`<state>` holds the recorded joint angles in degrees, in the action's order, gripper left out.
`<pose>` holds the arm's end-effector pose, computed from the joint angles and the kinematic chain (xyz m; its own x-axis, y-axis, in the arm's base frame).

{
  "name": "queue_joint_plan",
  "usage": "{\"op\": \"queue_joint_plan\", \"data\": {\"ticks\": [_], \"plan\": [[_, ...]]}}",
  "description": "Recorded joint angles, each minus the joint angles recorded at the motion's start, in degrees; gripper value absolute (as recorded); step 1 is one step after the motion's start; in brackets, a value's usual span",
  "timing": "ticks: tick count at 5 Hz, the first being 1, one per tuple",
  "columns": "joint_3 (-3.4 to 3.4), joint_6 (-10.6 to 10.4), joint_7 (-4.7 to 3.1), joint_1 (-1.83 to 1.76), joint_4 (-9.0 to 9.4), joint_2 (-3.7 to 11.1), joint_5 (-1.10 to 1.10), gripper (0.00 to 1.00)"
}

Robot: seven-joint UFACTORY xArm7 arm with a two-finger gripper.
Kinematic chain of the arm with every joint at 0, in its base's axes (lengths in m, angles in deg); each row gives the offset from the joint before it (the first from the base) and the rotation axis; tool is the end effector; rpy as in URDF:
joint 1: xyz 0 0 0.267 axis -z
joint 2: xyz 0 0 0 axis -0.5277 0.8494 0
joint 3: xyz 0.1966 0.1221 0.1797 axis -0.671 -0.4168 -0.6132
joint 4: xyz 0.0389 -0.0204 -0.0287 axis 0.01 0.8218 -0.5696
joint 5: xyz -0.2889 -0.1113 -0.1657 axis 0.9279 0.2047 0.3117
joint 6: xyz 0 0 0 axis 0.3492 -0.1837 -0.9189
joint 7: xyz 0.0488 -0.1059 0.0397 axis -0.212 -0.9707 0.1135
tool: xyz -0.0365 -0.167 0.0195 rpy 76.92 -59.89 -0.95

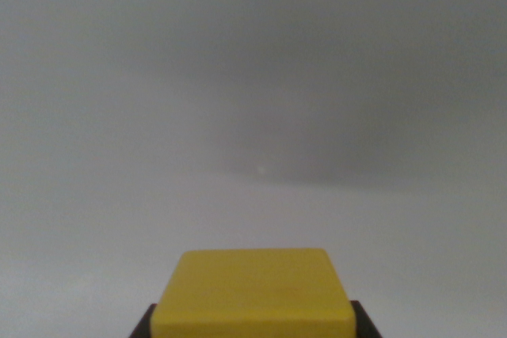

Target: Pick yellow cube

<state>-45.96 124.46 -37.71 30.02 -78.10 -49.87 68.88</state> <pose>0.4245 0.0091 0.1207 0.9946 0.0298 -0.0998 0.0313 -0.9994 0.0137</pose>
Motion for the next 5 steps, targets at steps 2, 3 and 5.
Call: {"op": "queue_joint_plan", "data": {"ticks": [2,3,5], "plan": [[-0.01,2.69,-0.03,0.00,-1.60,-1.09,-0.02,1.00],[-0.01,2.69,-0.03,0.00,-1.60,-1.09,-0.02,1.00],[-0.01,5.26,-0.07,-0.01,-3.13,-2.13,-0.04,1.00]]}}
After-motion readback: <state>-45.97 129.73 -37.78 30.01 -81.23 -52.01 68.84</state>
